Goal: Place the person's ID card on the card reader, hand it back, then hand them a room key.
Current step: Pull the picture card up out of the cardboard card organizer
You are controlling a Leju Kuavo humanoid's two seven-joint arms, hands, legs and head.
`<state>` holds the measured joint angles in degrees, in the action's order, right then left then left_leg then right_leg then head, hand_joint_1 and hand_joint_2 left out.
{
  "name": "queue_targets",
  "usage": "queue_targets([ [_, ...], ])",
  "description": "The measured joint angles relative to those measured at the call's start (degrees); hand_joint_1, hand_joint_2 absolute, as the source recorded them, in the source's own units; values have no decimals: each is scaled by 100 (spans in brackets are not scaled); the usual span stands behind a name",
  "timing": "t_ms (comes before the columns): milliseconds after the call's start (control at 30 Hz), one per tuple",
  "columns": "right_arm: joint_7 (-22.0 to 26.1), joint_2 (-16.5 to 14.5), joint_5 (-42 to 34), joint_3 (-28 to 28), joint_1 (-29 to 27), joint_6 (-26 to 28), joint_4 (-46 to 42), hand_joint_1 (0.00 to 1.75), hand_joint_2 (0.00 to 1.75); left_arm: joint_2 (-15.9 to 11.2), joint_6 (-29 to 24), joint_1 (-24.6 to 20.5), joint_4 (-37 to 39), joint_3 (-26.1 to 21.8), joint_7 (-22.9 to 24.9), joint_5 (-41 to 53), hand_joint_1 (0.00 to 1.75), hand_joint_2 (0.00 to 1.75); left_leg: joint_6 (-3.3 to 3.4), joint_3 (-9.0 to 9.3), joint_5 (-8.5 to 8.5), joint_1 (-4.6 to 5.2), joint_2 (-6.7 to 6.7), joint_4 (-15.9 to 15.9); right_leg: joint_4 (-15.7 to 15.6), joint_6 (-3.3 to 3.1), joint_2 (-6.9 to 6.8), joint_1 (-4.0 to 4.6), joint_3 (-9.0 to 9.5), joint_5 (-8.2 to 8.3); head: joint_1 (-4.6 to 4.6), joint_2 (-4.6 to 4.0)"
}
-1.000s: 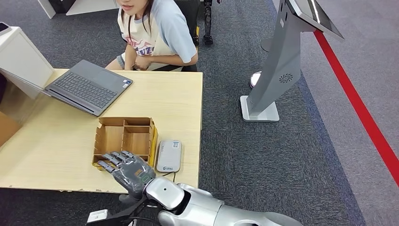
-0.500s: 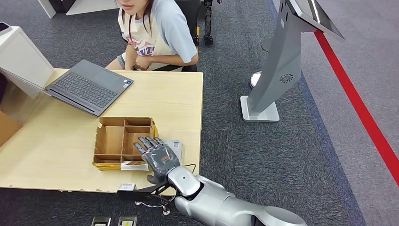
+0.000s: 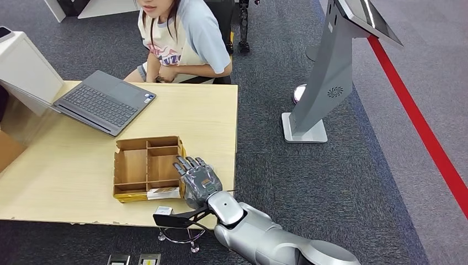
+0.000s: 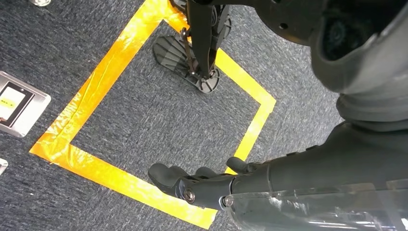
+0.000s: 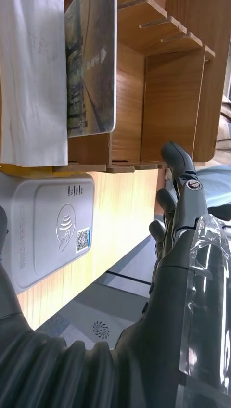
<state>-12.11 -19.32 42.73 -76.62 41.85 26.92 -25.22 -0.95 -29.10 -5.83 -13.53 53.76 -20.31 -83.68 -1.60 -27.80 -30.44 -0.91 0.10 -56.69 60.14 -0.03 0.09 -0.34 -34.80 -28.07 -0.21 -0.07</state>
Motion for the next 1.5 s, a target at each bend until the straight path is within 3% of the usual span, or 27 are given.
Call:
queue_targets([
  [633, 494, -96, 26, 567, 118, 65, -80, 0, 175, -32, 190, 0, 4, 3, -16, -24, 0, 0, 0, -2, 2, -1, 1, 0, 1, 3, 1, 0, -2, 3, 1, 0],
  [1133, 899, -178, -10, 850, -223, -797, -1247, 0, 175, -23, -99, 2, 4, -74, -83, -263, 0, 0, -1, -2, 1, -1, 2, 0, 0, 3, 2, 0, -2, 3, 2, 0],
  [1500, 557, -93, -224, 816, -374, -1263, -1806, 0, 175, -5, -36, 3, 4, -167, -88, -242, 0, 0, -1, -1, 1, 0, 2, 0, 0, 3, 2, 0, -2, 3, 2, 0],
])
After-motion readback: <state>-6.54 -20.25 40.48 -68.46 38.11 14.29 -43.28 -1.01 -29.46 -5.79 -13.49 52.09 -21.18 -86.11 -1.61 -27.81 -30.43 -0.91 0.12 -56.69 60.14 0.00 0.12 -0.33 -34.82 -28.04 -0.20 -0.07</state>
